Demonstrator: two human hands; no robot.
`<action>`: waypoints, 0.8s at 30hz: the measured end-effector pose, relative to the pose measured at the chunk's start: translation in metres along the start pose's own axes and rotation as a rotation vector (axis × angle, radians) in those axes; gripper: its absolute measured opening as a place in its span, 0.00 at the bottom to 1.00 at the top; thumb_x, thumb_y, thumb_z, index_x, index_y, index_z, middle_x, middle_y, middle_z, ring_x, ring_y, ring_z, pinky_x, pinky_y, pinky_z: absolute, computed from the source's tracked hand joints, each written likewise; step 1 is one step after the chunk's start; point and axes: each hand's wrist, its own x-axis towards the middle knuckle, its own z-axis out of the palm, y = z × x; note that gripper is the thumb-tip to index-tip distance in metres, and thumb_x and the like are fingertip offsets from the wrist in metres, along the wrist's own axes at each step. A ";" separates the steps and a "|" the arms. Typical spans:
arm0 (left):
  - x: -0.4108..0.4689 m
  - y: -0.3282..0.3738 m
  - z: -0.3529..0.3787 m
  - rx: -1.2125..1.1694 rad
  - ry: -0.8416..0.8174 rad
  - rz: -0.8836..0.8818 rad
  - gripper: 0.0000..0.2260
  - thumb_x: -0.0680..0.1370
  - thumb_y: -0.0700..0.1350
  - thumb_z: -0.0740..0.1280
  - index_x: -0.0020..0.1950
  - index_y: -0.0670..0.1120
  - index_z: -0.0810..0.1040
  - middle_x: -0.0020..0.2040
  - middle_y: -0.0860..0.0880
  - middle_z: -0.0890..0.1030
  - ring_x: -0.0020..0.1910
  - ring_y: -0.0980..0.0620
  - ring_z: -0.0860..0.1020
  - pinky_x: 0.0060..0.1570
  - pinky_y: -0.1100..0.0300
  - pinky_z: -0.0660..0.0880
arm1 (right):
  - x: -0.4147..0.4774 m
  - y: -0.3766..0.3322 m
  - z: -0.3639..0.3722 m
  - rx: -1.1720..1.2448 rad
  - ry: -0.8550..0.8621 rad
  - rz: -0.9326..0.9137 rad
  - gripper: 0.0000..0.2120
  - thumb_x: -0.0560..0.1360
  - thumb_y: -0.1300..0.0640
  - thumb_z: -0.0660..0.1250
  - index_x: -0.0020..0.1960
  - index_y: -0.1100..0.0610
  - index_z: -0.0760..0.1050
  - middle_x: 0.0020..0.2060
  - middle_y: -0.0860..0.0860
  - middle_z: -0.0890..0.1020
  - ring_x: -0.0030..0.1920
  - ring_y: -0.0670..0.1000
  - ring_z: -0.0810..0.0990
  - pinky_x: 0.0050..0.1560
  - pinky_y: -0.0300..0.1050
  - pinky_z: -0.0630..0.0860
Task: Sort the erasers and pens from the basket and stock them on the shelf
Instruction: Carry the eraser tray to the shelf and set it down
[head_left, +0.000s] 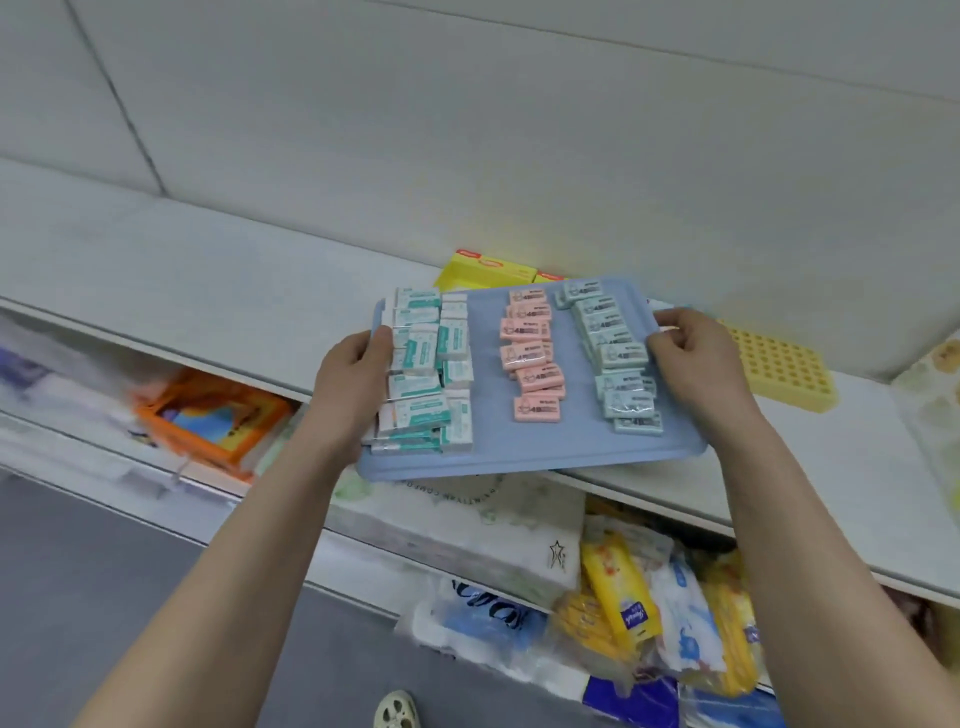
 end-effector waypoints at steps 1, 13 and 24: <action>0.006 0.000 -0.012 -0.009 0.035 -0.009 0.17 0.83 0.52 0.58 0.54 0.41 0.79 0.47 0.44 0.84 0.46 0.46 0.83 0.52 0.44 0.80 | 0.008 -0.014 0.012 -0.005 -0.027 -0.028 0.14 0.76 0.60 0.60 0.60 0.57 0.76 0.39 0.50 0.81 0.41 0.54 0.79 0.37 0.44 0.68; 0.055 -0.022 -0.096 -0.123 0.490 -0.083 0.28 0.70 0.64 0.60 0.56 0.42 0.77 0.52 0.43 0.81 0.49 0.43 0.82 0.51 0.41 0.79 | 0.117 -0.139 0.160 -0.148 -0.392 -0.303 0.16 0.79 0.60 0.58 0.65 0.57 0.73 0.55 0.57 0.81 0.55 0.58 0.77 0.46 0.43 0.67; 0.060 -0.046 -0.080 -0.111 0.658 -0.104 0.05 0.82 0.49 0.60 0.55 0.50 0.69 0.54 0.43 0.78 0.49 0.46 0.79 0.44 0.52 0.77 | 0.166 -0.186 0.231 -0.224 -0.561 -0.441 0.15 0.79 0.63 0.60 0.64 0.60 0.76 0.60 0.57 0.80 0.59 0.56 0.77 0.50 0.40 0.68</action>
